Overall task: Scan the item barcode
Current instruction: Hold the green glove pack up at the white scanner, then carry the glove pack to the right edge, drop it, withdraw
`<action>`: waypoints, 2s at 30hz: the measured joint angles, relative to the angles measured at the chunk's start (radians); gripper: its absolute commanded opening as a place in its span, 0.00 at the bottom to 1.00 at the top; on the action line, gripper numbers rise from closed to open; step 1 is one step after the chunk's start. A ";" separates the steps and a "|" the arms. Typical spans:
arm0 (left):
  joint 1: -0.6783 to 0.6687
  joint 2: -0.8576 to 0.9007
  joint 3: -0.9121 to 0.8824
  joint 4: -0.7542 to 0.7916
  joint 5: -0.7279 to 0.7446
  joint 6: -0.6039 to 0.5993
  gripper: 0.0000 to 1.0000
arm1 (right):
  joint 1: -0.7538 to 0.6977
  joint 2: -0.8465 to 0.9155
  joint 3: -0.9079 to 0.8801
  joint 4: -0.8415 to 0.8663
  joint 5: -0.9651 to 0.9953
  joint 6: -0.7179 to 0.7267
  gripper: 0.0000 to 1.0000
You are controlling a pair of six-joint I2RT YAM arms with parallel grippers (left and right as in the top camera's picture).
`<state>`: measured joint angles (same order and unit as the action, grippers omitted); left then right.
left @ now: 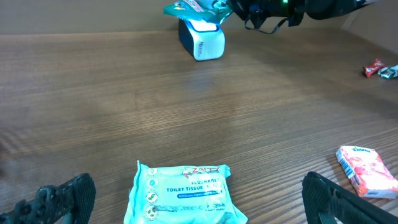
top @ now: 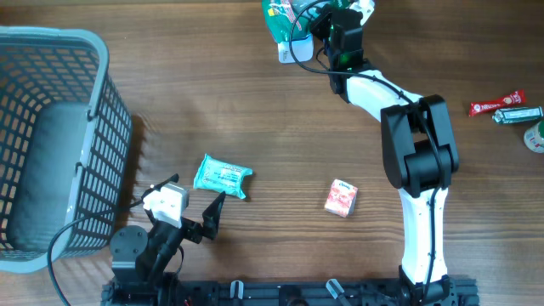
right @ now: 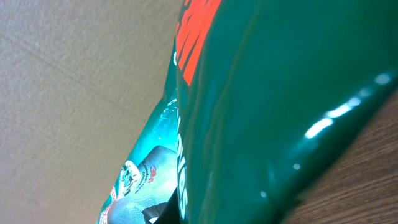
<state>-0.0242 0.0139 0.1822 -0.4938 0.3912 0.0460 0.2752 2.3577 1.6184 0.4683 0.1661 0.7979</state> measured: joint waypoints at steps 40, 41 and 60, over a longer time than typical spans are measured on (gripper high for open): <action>0.000 0.000 0.000 0.000 0.000 0.000 1.00 | -0.729 -0.059 0.006 -0.589 -0.262 -0.309 0.45; 0.000 0.000 0.000 0.000 0.000 0.000 1.00 | -0.749 -0.059 0.006 -0.592 -0.271 -0.324 0.61; 0.000 0.000 0.000 0.000 0.000 0.000 1.00 | -0.777 -0.831 0.013 -1.075 -0.839 -0.464 1.00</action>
<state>-0.0242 0.0139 0.1822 -0.4942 0.3912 0.0460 -0.5018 1.5269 1.6318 -0.6064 -0.6727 0.3336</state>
